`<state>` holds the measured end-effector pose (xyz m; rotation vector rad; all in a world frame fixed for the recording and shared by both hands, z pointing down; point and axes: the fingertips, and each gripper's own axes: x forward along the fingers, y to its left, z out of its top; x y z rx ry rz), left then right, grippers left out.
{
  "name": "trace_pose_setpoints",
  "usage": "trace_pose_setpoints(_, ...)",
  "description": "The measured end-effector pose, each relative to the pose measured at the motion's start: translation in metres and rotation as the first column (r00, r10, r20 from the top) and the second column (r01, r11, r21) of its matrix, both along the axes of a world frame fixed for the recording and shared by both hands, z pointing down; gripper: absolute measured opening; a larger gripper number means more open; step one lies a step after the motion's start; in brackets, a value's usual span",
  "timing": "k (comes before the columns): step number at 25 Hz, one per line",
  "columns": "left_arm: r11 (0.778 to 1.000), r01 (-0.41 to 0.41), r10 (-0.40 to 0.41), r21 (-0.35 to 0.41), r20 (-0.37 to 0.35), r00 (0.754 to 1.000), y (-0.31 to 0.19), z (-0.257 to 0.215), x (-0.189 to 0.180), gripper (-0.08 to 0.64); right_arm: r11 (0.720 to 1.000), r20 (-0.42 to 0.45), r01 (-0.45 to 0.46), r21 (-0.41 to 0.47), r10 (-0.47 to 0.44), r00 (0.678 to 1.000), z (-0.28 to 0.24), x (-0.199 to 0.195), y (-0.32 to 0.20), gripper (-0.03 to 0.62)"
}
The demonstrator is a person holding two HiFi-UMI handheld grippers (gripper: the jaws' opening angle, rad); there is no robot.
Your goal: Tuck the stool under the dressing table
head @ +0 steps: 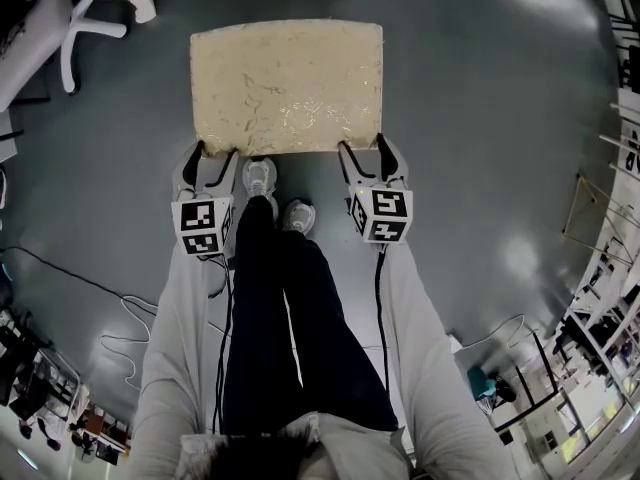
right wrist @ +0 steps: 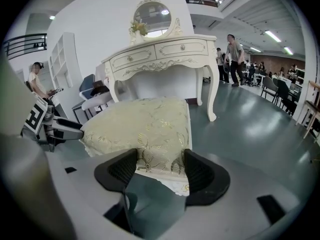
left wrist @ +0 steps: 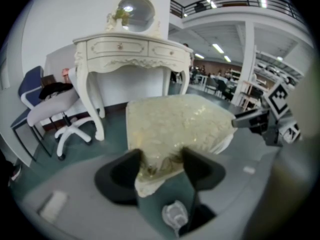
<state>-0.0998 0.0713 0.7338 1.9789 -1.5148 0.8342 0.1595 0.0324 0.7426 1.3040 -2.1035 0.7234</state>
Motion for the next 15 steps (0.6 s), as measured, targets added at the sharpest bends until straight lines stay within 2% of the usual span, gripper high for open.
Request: trace_pose_setpoints(15,0.999,-0.051,0.051,-0.004,-0.018,0.999,-0.1,0.004,-0.017,0.282,0.999,-0.027,-0.036,-0.033,0.035,0.999,0.004,-0.016,-0.088,0.305)
